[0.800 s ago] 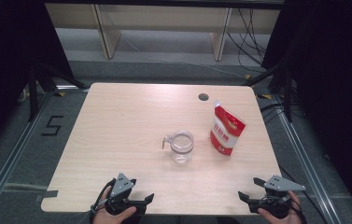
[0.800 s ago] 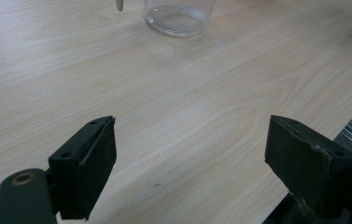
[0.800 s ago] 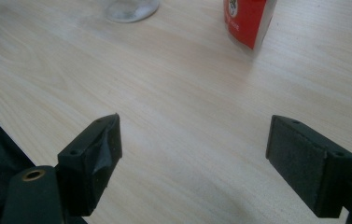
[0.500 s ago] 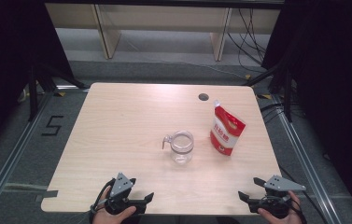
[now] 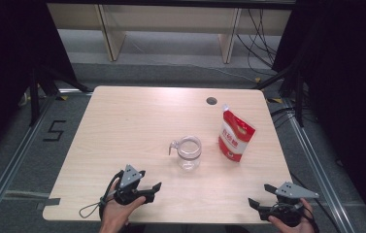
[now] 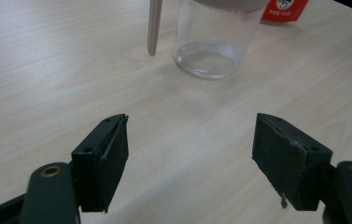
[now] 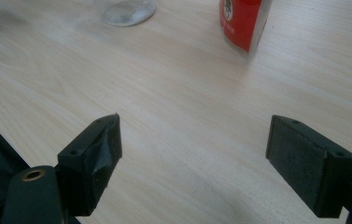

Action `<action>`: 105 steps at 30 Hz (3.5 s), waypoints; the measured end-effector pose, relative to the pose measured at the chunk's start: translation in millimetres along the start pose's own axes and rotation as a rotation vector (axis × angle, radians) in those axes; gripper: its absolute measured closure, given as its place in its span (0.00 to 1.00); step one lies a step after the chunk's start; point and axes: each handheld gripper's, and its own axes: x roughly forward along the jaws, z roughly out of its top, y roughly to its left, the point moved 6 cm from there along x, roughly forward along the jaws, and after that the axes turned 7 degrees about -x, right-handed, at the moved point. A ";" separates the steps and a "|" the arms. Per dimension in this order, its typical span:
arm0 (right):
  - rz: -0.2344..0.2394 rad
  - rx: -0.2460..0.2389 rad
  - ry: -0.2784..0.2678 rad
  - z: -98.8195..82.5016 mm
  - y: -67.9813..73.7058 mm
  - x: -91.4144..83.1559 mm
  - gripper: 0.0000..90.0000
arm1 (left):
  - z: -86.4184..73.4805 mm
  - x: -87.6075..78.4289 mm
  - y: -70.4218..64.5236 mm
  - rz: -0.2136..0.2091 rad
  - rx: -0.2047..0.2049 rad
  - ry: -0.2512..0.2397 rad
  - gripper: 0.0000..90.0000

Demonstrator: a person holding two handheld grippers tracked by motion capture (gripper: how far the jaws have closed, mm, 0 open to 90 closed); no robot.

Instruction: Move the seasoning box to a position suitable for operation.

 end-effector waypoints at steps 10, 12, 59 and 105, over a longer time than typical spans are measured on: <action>0.005 -0.002 0.000 0.1 0.8 0.5 0.21 | 31.0 47.0 21.6 0.073 0.066 -0.022 0.36; -0.004 -0.012 -0.003 0.2 -0.7 0.3 0.21 | 36.4 54.9 23.2 0.072 0.067 -0.029 0.37; 0.002 0.015 -0.003 -0.2 -2.2 0.2 0.22 | 44.7 77.4 2.2 0.079 0.137 -0.062 0.89; -0.003 -0.009 -0.006 1.0 -2.5 0.7 0.22 | 2.9 27.2 -29.4 0.010 0.106 -0.009 0.70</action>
